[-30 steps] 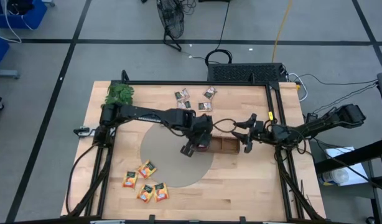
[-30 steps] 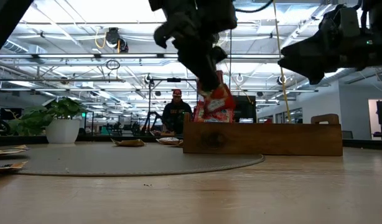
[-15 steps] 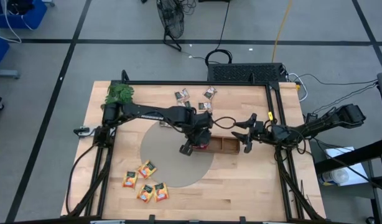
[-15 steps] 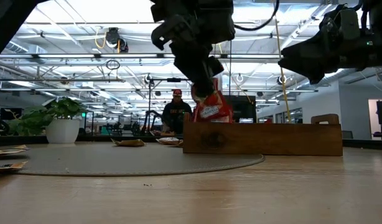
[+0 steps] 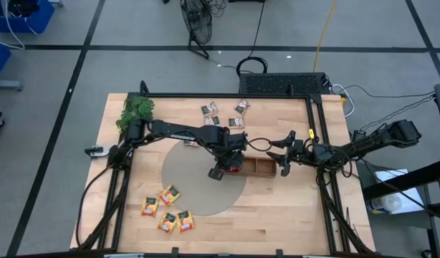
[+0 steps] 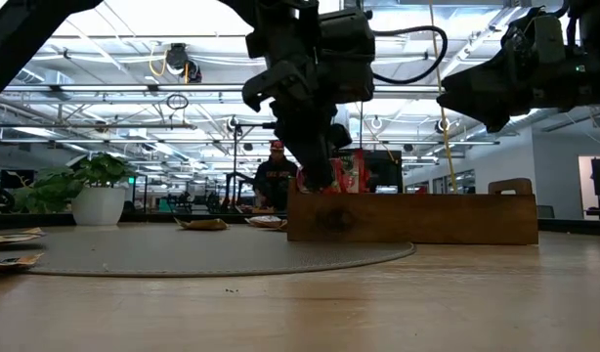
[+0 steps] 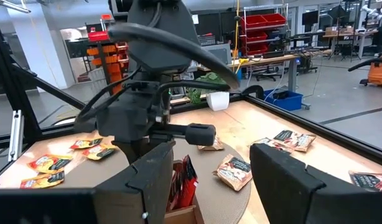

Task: Pick & Place Tea
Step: Put the red tea bag into the left section of the wooden organizer

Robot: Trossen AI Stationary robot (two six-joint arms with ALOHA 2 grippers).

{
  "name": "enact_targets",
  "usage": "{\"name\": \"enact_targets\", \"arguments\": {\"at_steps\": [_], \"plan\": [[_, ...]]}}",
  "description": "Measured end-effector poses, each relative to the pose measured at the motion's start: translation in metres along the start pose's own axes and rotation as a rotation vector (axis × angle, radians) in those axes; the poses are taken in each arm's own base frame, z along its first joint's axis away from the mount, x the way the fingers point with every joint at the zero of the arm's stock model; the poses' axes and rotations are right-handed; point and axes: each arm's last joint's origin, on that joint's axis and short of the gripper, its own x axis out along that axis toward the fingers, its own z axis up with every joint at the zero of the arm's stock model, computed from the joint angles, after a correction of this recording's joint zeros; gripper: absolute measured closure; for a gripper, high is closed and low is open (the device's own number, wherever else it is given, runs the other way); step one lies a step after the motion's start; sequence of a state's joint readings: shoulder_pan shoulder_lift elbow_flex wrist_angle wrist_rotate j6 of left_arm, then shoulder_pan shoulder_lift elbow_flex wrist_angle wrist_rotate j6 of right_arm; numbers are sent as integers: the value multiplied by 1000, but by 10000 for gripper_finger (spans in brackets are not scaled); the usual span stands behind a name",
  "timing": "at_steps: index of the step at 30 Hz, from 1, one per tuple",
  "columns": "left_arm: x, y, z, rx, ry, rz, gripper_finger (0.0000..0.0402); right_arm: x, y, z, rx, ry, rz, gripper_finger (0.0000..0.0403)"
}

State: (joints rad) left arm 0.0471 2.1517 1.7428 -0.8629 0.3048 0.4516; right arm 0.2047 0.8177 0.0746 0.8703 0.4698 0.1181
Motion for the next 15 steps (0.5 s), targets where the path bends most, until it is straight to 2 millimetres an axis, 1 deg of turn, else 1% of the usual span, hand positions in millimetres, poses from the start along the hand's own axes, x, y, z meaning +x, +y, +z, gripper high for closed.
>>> {"name": "enact_targets", "arguments": {"at_steps": [6,12,15], "plan": [[1,-1,0,-16,1,0,377,0,0,0,0,1,0,206],[1,0,0,-70,10,19,356,0,0,0,-1,5,0,206],[1,0,0,-97,18,37,339,0,0,-1,-2,6,-1,206]]}}
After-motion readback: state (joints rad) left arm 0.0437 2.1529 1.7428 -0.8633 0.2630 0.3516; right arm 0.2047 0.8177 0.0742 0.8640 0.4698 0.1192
